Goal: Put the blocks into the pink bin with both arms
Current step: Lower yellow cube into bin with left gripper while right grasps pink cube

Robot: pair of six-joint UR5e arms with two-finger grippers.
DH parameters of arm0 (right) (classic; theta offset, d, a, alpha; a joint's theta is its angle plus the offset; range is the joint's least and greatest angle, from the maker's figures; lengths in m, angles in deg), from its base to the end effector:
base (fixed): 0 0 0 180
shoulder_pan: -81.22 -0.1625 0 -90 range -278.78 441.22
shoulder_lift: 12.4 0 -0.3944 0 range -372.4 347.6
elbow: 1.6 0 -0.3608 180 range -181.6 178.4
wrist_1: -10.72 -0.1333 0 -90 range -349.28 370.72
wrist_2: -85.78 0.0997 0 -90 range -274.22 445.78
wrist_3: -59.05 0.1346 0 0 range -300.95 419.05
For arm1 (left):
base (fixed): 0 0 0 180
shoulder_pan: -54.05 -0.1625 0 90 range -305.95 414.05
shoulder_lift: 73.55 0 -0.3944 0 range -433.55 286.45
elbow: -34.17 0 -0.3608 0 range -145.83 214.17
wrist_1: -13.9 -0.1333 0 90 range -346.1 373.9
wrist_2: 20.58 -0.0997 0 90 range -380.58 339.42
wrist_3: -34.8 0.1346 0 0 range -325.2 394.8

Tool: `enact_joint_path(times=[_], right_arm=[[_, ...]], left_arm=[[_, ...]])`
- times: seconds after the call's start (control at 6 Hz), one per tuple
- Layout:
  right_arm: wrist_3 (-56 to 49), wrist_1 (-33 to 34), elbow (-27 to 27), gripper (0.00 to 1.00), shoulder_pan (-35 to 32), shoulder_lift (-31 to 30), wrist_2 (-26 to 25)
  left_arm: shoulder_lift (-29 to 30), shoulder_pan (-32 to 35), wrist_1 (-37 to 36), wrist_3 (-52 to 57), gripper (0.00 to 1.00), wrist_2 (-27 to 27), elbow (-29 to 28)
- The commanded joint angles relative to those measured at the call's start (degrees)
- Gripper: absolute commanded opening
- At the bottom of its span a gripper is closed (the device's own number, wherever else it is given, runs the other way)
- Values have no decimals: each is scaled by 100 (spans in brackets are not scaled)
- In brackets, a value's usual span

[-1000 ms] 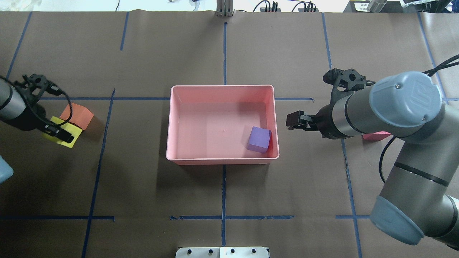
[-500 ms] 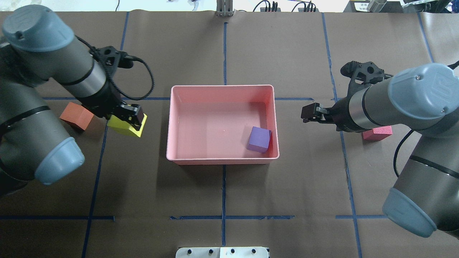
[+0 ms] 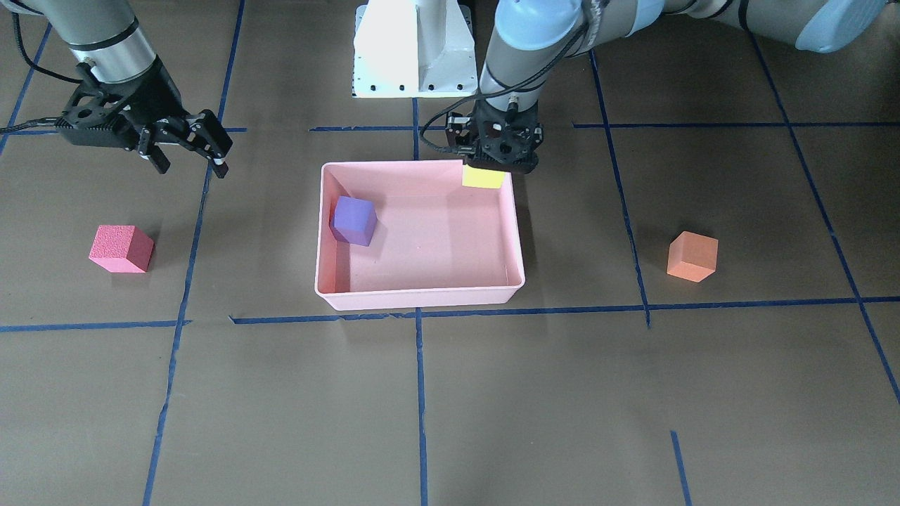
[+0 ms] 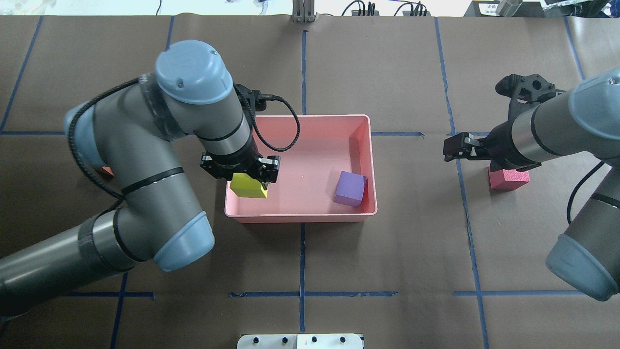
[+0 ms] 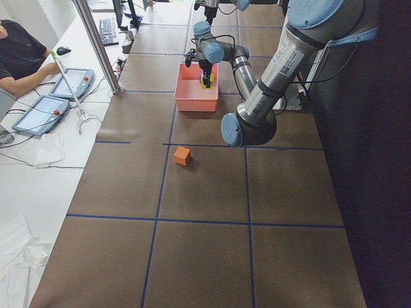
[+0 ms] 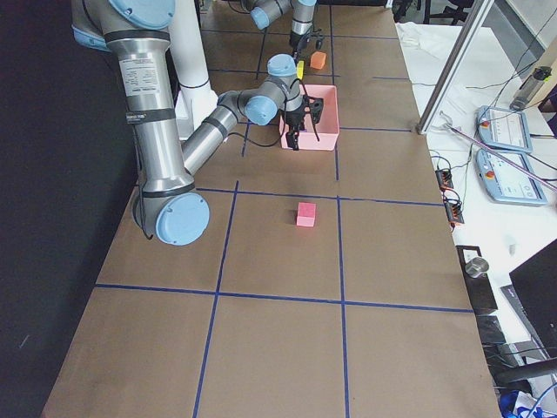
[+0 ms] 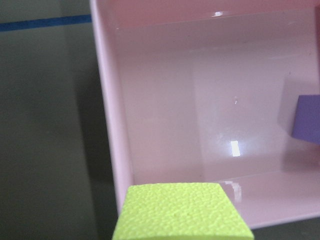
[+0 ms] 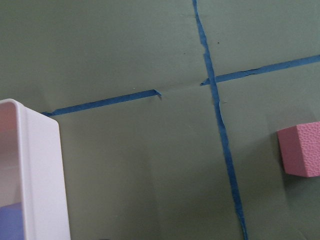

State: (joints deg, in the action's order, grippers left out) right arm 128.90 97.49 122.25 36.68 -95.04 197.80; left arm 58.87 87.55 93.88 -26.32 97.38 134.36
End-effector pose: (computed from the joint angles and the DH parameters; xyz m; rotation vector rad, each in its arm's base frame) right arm -0.2844 -0.3961 0.3352 0.1018 -0.8437 0.2508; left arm 0.4941 -0.4112 0.1870 -0.0207 0.8630 0.1057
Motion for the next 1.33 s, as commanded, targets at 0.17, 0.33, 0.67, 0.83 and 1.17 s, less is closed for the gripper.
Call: enact_joint_path(times=[0.17, 0.33, 0.67, 0.83, 1.17], right_arm=[[-1224, 7, -246, 100, -326, -376, 30], [-1881, -28, -769, 100, -667, -359, 126], [-2109, -1321, -1964, 100, -872, -341, 548], [-1759, -1433, -2222, 100, -864, -141, 627], [-1800, -1513, -2532, 100, -864, -191, 839]], left_arm=[[-31, -265, 897, -260, 75, -414, -588], [-32, -247, 862, -278, 83, -414, -466], [-41, -247, 880, -672, 83, -405, -273], [-41, -247, 862, -682, 83, -405, -237], [-41, -247, 853, -691, 83, -405, -219]])
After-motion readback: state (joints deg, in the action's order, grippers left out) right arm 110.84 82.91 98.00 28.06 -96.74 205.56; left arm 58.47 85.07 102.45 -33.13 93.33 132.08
